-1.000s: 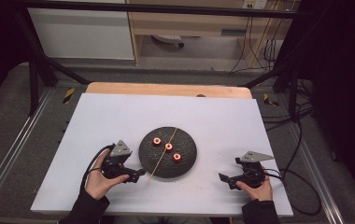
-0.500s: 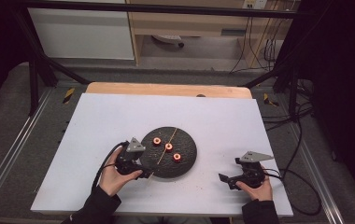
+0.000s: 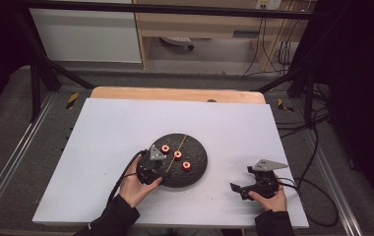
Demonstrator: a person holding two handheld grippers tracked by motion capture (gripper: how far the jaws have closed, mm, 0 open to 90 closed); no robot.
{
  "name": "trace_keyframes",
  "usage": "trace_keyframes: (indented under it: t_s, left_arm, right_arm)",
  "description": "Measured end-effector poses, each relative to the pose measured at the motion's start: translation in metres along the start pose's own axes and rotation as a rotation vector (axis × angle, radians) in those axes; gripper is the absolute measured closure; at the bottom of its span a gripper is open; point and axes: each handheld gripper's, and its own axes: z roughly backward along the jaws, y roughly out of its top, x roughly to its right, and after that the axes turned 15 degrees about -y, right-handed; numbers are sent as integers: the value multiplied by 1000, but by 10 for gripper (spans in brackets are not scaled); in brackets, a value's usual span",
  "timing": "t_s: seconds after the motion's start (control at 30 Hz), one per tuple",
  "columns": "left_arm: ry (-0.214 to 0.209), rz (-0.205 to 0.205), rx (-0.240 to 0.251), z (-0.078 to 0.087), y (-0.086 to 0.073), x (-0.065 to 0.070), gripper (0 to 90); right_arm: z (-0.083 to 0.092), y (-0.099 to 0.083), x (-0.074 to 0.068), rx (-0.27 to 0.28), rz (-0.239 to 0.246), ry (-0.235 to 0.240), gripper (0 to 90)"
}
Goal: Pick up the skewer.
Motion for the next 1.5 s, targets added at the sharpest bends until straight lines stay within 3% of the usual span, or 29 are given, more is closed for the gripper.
trace_keyframes:
  t_s: [0.17,0.33,0.53,0.93,1.3,1.5]
  left_arm:
    - [29,7,-25,-6,1,2,593]
    - [20,18,-53,-10,3,4,673]
    - [19,29,-90,-14,6,4,739]
    - [55,42,-127,-17,9,7,843]
    - [65,42,-107,-12,7,7,877]
    - [45,24,-64,-2,3,7,879]
  right_arm:
    - [0,0,0,-1,2,2,6]
    - [0,0,0,-3,0,3,6]
    - [-1,0,-1,-7,-2,6,6]
    - [-1,0,-1,-10,-4,9,6]
    - [-1,0,-1,-10,-4,9,6]
    - [-1,0,-1,-9,-3,7,6]
